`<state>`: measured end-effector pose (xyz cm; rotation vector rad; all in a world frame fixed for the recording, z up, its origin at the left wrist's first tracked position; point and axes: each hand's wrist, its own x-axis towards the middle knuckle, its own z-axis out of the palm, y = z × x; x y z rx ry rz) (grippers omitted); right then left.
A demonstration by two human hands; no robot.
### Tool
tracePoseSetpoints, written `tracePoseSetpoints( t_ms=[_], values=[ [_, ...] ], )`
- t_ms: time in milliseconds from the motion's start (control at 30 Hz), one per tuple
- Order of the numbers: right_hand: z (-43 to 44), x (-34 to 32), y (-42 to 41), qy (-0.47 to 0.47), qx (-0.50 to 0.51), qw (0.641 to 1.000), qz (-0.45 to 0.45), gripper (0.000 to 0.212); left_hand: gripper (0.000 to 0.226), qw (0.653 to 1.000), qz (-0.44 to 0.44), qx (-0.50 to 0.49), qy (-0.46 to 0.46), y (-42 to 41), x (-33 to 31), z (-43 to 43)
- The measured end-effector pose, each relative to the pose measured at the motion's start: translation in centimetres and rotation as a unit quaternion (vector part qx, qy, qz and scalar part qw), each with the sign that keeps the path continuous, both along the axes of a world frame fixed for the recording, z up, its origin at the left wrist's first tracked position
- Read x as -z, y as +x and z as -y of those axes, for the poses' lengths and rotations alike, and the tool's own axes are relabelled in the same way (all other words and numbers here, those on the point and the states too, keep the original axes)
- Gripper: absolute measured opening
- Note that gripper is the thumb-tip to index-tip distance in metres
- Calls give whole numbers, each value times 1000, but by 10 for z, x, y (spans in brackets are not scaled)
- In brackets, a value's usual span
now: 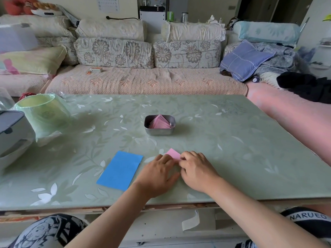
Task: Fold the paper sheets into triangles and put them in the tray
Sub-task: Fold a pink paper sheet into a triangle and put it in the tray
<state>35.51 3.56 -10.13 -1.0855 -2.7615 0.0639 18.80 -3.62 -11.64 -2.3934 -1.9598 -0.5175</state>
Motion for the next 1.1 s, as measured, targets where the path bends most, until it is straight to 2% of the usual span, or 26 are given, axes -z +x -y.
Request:
tracePoseSetpoints(
  t_ms=[133,400,600,733,833,1100],
  values=[
    [-1,-3,7,2,19,1000,5,34,53,999,-45,-15,-9,3,-1,0],
    [-6,-8,27,10,80,997,13,37,51,996,-62,-41,-39,6,-8,-8],
    [-12,-7,34,2,106,994,-4,35,43,998,-22,-40,-49,3,-10,-12],
    [-16,-4,31,10,101,995,-21,29,36,997,34,-34,-52,-3,-9,-20],
    [-24,-4,24,9,100,994,-38,23,42,996,62,-36,-54,-10,-8,-31],
    [-43,-7,2,-89,108,990,-21,44,58,992,82,-34,-89,-28,-8,-55]
  ],
)
